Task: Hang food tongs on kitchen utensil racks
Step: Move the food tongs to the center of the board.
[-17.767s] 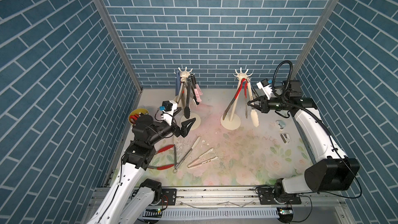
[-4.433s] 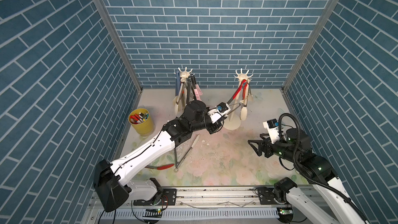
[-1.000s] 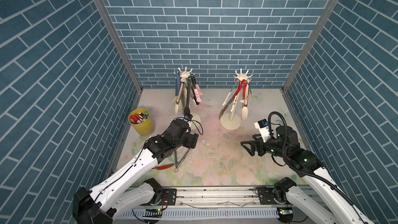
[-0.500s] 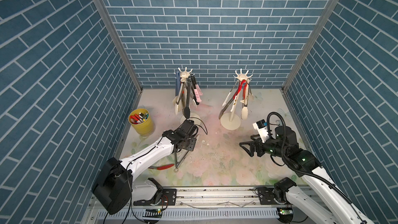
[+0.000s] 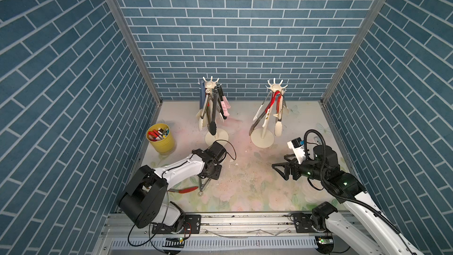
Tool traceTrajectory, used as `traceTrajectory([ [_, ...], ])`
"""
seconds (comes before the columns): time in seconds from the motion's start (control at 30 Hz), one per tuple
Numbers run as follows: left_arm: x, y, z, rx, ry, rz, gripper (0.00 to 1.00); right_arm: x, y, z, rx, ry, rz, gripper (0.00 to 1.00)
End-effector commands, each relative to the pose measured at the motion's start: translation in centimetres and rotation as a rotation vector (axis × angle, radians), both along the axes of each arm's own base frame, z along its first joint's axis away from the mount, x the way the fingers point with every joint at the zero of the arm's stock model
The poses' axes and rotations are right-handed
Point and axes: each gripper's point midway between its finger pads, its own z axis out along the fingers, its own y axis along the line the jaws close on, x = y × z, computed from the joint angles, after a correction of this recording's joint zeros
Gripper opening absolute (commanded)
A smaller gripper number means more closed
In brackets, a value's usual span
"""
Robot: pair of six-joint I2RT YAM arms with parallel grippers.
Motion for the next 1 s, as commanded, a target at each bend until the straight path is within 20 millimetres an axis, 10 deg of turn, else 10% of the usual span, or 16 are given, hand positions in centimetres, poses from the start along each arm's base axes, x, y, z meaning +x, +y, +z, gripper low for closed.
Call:
traceTrajectory([
  [0.0, -0.4, -0.5, -0.6, -0.013, 0.029, -0.003, 0.45, -0.2, 0.4, 0.4, 0.027, -0.011, 0.018, 0.97],
  [0.37, -0.2, -2.5, -1.7, 0.019, 0.05, -0.094, 0.29, -0.5, 0.0, 0.6, 0.028, -0.02, 0.008, 0.97],
  [0.97, -3.7, -11.8, 0.3, 0.014, 0.028, -0.628, 0.18, -0.3, -0.4, 0.8, 0.016, -0.004, -0.027, 0.96],
])
